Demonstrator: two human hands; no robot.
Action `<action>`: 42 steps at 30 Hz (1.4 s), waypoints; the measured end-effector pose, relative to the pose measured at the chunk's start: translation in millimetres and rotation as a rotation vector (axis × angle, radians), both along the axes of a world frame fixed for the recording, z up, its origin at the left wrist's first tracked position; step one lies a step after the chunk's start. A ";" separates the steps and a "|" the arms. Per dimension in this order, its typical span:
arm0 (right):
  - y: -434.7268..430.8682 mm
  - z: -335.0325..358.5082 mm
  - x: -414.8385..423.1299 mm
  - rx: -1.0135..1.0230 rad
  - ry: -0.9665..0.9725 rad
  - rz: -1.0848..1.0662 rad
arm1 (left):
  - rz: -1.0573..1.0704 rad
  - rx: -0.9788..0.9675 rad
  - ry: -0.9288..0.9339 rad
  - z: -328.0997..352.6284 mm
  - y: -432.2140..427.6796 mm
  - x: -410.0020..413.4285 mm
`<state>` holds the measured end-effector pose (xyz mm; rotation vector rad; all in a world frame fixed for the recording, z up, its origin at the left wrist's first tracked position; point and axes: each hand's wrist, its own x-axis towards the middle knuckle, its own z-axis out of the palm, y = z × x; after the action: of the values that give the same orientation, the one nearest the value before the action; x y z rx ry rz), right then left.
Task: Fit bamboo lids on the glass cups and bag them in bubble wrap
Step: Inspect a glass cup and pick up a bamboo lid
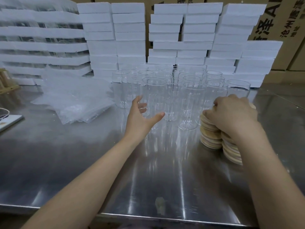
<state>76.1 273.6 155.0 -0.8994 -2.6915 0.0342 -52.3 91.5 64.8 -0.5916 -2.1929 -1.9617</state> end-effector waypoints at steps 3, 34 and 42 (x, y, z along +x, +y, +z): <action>0.8 -0.5 -2.5 -0.026 0.071 0.023 | -0.013 -0.015 -0.026 -0.3 0.8 0.1; -23.7 -32.4 -40.9 -1.826 0.648 0.650 | -0.020 -0.045 -0.083 -5.3 0.1 -5.6; -33.0 -33.9 -38.7 -1.941 0.738 0.875 | -0.033 -0.029 -0.090 -5.8 -1.5 -8.2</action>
<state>37.4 240.6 121.2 0.2379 -1.3606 2.6100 -60.6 90.0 59.0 -0.5585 -2.2825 -2.0133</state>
